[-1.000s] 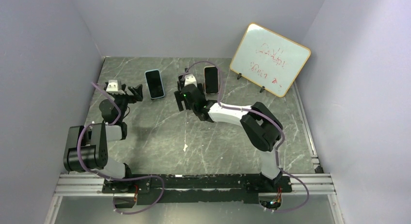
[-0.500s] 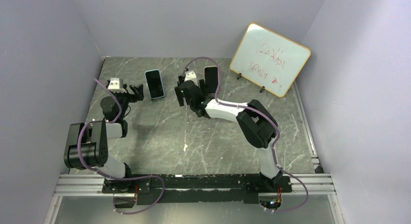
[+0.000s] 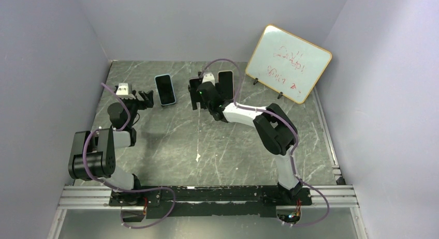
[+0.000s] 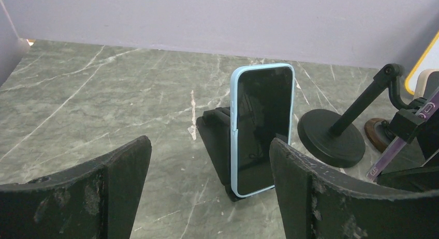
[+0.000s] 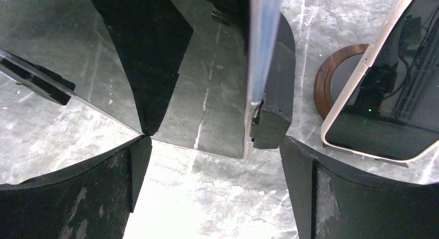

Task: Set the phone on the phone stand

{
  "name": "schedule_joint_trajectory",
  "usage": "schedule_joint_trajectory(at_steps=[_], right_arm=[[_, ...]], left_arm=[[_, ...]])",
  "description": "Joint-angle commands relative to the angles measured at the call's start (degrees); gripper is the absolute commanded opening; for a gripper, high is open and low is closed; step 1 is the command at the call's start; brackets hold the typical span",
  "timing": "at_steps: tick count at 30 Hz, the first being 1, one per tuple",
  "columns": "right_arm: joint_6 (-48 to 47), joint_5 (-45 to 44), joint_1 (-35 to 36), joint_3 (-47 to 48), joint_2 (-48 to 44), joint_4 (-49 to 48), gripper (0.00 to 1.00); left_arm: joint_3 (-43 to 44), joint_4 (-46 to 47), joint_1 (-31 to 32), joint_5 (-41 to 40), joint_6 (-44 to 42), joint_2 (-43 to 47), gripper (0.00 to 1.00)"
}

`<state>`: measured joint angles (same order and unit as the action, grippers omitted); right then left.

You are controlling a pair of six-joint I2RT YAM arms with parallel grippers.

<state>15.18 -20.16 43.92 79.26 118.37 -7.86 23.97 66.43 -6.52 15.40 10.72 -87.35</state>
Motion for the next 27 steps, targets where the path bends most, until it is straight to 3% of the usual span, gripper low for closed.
schedule_joint_trajectory(at_steps=[1,8,27], right_arm=[[1.3,1.8,-0.5,-0.7,0.2,-4.7,1.0],[1.1,1.3,-0.4,-5.0,-3.3,-9.0,1.0],[-1.2,-1.9,1.2,4.7,2.2,-5.9,1.0]], left_arm=[[1.8,0.3,0.6,0.8,-1.2,-0.4,0.88],[2.0,0.3,0.6,1.2,-0.9,-0.5,0.88],[2.5,-1.3,0.6,2.0,-1.4,-0.5,0.88]])
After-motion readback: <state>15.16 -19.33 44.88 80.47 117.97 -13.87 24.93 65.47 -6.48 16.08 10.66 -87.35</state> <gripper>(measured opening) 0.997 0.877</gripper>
